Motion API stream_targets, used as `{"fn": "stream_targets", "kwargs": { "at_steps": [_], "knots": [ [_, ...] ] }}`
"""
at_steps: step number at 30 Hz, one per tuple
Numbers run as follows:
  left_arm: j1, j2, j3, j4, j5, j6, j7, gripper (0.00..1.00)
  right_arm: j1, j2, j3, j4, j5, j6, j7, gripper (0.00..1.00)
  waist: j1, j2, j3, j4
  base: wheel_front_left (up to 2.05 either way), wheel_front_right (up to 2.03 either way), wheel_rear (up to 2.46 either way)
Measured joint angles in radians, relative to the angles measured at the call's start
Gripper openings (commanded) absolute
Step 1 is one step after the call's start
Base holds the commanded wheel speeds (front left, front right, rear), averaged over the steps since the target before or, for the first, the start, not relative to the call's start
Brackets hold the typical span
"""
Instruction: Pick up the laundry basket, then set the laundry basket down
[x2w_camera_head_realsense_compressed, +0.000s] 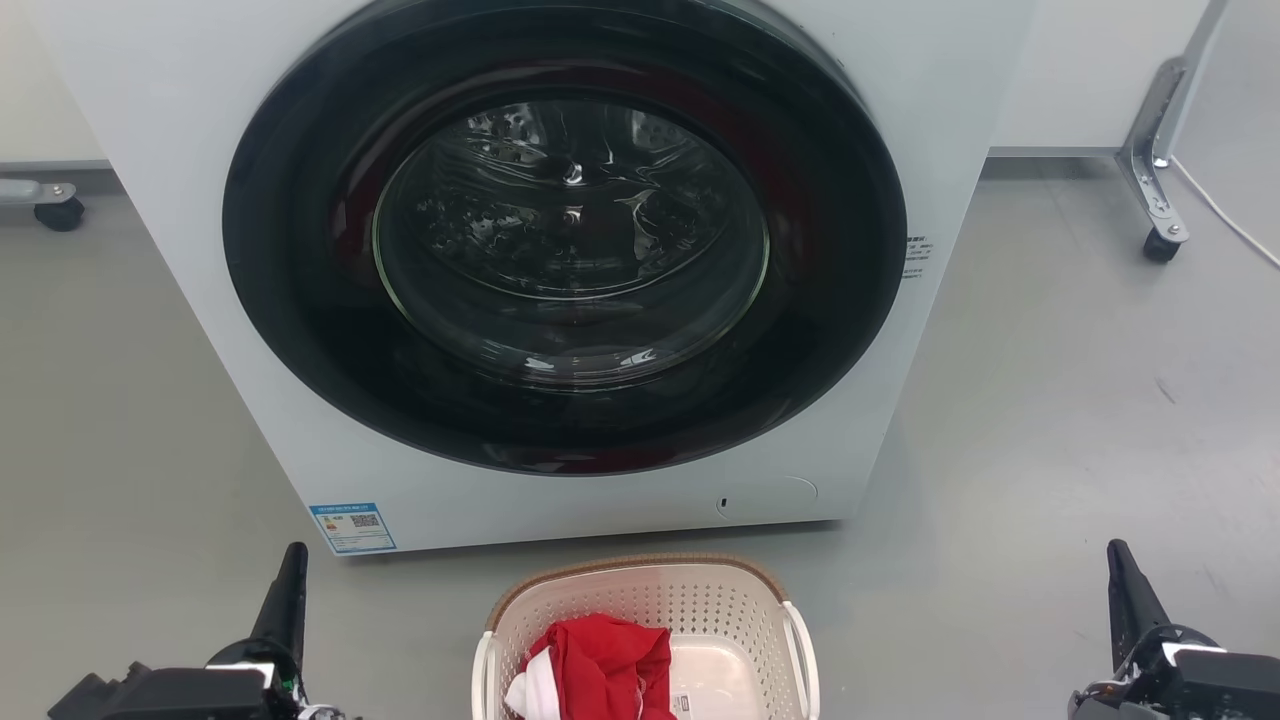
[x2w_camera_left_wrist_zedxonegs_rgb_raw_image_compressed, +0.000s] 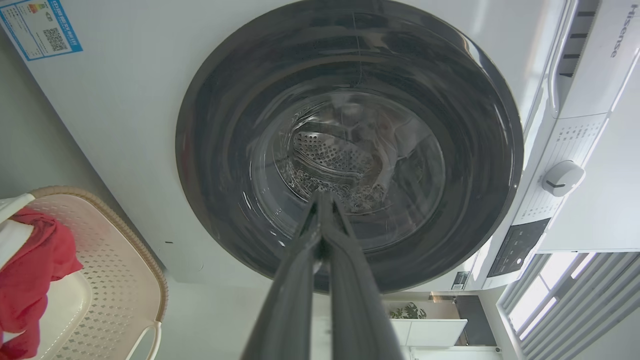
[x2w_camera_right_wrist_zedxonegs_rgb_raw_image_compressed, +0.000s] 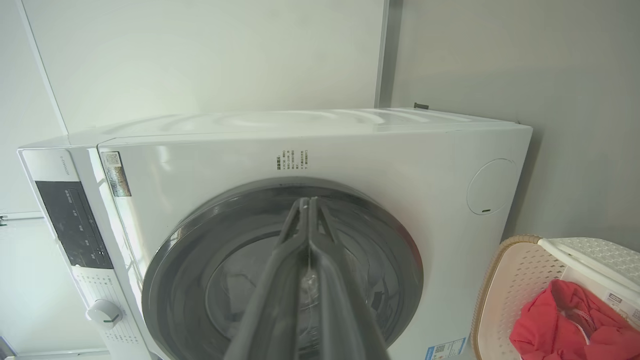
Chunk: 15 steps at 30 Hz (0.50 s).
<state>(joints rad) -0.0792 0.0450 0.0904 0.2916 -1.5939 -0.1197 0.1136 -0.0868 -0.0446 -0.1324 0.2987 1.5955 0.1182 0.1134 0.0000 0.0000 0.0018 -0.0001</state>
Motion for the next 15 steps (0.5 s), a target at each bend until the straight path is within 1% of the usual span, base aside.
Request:
{"fn": "stream_targets", "kwargs": {
  "at_steps": [15],
  "knots": [
    [-0.001, -0.002, 0.000, 0.001, -0.007, -0.004, 0.000, 0.00, -0.006, 0.001, -0.001, 0.000, 0.000, 0.001, 0.000, 0.00, 0.0000, 0.0000, 0.000, 0.000, 0.00, 0.00, 0.00]
  ]
}}
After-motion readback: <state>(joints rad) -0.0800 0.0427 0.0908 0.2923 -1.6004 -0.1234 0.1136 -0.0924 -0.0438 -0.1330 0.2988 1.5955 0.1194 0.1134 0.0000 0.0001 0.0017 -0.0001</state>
